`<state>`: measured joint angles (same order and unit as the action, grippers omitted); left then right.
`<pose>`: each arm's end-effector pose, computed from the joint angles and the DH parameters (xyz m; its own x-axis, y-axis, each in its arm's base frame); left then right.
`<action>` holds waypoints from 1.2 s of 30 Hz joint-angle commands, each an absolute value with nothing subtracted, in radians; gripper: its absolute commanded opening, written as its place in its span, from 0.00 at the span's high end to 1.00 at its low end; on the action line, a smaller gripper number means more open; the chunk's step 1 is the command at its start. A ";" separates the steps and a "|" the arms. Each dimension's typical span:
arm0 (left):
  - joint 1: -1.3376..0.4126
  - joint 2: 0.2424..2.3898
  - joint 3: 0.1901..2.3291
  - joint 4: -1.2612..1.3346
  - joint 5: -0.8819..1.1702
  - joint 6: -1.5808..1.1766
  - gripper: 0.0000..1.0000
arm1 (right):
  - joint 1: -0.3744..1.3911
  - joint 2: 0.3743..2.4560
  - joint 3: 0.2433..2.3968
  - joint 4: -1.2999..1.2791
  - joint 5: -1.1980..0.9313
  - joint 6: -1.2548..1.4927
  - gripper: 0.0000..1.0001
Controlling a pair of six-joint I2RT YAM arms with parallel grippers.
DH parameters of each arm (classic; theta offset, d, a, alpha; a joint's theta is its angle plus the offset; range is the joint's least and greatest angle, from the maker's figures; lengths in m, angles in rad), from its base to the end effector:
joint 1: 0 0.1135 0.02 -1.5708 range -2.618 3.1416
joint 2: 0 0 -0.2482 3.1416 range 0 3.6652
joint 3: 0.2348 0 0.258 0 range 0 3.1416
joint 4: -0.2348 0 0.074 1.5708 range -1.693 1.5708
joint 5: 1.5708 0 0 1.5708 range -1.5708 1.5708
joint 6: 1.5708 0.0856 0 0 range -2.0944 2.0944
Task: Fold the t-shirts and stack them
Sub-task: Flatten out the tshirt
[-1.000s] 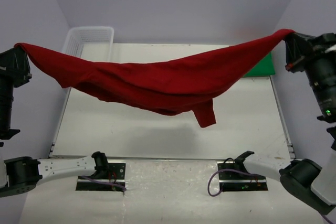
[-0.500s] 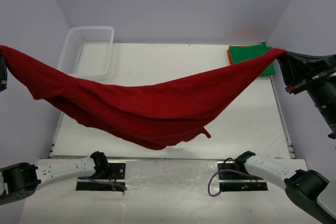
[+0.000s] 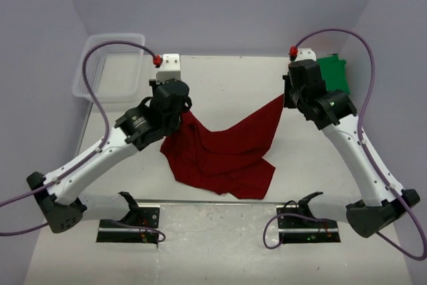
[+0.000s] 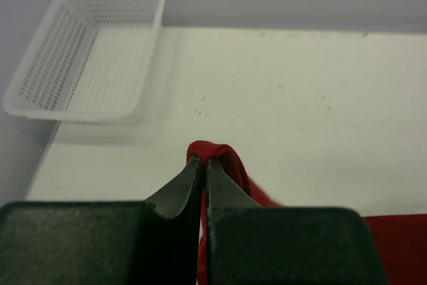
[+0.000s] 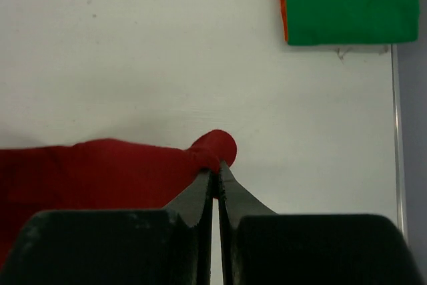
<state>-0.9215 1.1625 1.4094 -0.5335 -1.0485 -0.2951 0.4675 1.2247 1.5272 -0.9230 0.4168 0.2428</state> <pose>0.2175 -0.1639 0.4278 -0.1329 -0.0649 -0.9890 -0.1504 0.9876 -0.0446 0.2668 0.0958 0.3905 -0.5322 -0.0224 -0.8463 0.0102 0.9994 -0.0329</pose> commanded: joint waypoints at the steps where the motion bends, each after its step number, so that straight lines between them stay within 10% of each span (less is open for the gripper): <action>1: -0.772 1.208 1.327 -0.490 -0.818 -0.399 1.00 | 0.422 1.192 1.523 -0.848 0.454 0.279 1.00; 19: -0.502 1.113 1.731 -0.595 -0.600 -0.285 1.00 | 0.564 1.161 1.693 -0.853 0.135 0.190 1.00; 36: -0.502 1.017 2.050 -0.721 -0.564 -0.206 1.00 | 0.859 1.051 1.795 -0.977 0.409 0.251 1.00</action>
<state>-0.5049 0.8978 2.1075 -0.6510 -0.5568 -0.2577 0.8539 1.0149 1.8355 -0.9470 0.2367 0.2264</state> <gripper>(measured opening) 0.005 0.008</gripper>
